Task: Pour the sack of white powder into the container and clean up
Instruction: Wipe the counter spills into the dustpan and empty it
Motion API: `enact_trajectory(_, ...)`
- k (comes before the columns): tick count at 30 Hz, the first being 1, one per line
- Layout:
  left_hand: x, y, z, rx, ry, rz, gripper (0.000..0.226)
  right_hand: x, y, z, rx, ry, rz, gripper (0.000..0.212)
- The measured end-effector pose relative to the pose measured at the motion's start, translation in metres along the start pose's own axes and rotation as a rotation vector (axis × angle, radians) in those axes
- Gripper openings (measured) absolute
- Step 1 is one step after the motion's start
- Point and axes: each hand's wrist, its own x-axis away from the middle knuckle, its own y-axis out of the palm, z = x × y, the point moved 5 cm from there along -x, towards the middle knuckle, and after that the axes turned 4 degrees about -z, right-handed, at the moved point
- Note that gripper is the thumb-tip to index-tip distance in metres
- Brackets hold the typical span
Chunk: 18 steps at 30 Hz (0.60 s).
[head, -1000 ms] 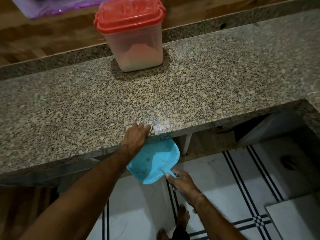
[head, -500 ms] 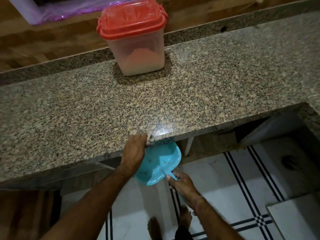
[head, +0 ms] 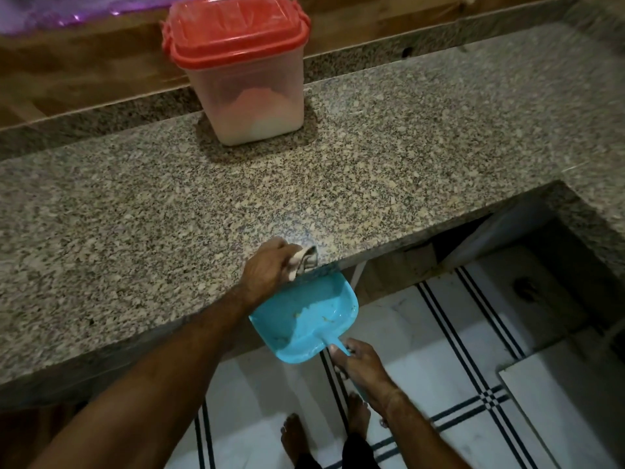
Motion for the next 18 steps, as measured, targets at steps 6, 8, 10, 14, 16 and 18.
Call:
enact_trajectory(6, 0.015, 0.010, 0.004, -0.238, 0.148, -0.097, 0.019, 0.006, 0.009, 0.007, -0.041, 0.018, 0.061, 0.027)
enact_trajectory(8, 0.011, 0.007, 0.005, -0.283, 0.151, -0.127, 0.019, 0.009, 0.013, 0.009, -0.036, 0.020, 0.076, 0.027)
enact_trajectory(10, 0.004, 0.004, 0.006, -0.313, 0.133, -0.198, 0.021, 0.009, 0.017, 0.011, -0.031, 0.023, 0.087, 0.027)
enact_trajectory(14, -0.010, 0.001, 0.002, -0.359, 0.080, -0.324, 0.021, 0.012, 0.026, 0.010, -0.039, 0.018, 0.096, 0.033)
enact_trajectory(16, -0.005, 0.000, 0.001, -0.386, 0.052, -0.293, 0.019, 0.013, 0.030, 0.007, -0.053, 0.008, 0.097, 0.033)
enact_trajectory(18, 0.012, -0.002, 0.002, -0.375, 0.043, -0.208, 0.023, 0.014, 0.031, 0.004, -0.070, -0.006, 0.107, 0.030)
